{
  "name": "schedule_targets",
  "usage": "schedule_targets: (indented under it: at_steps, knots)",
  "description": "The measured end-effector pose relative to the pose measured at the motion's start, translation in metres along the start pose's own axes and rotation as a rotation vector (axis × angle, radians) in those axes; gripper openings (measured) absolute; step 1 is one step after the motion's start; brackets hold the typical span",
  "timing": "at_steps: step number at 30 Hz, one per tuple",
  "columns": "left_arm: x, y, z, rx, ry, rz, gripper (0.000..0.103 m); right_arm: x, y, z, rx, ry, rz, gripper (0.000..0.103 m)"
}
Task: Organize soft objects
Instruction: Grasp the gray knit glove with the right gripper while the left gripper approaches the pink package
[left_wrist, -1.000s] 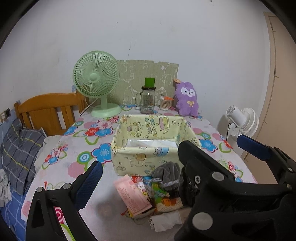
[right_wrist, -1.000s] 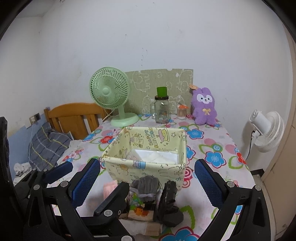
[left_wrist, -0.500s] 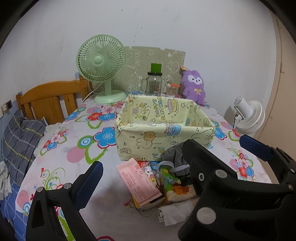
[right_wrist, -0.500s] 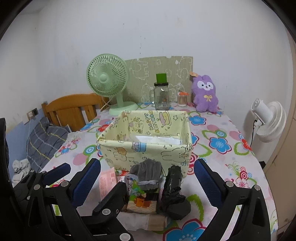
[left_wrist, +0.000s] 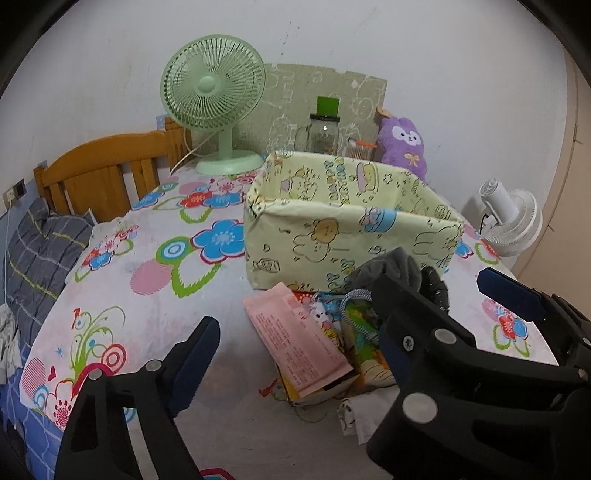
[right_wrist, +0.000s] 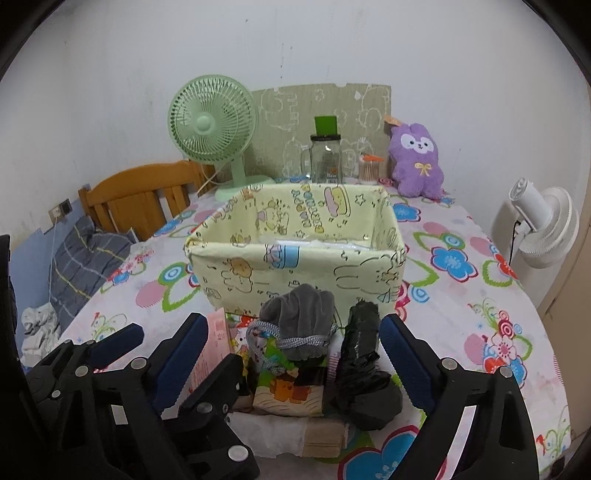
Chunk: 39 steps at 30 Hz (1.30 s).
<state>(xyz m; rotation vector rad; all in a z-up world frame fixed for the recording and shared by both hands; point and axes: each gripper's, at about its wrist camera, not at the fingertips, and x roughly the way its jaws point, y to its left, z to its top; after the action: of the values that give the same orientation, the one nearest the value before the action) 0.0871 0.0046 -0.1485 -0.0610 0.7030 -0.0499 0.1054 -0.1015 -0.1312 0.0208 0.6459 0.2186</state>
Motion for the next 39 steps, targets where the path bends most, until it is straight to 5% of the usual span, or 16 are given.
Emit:
schedule_targets:
  at_steps: [11,17,21,30,34,39]
  knots:
    - [0.018,0.008,-0.003,-0.024,0.049,0.019,0.077,0.024,0.004,-0.002,-0.009,0.051,-0.006,0.084]
    - [0.028,0.01,-0.003,-0.031,0.08,0.014,0.064,0.038,0.001,-0.003,0.005,0.078,-0.007,0.081]
    - [0.032,0.009,-0.003,-0.042,0.092,0.012,0.046,0.045,-0.001,-0.003,0.016,0.092,-0.005,0.081]
    - [0.034,0.007,-0.001,-0.031,0.087,0.015,0.042,0.055,0.001,-0.001,0.025,0.108,0.01,0.081]
    - [0.034,0.005,0.0,-0.015,0.08,0.023,0.04,0.059,-0.001,-0.001,0.041,0.123,0.008,0.062]
    - [0.034,0.003,0.001,-0.001,0.075,0.025,0.038,0.06,-0.002,-0.002,0.046,0.128,0.009,0.055]
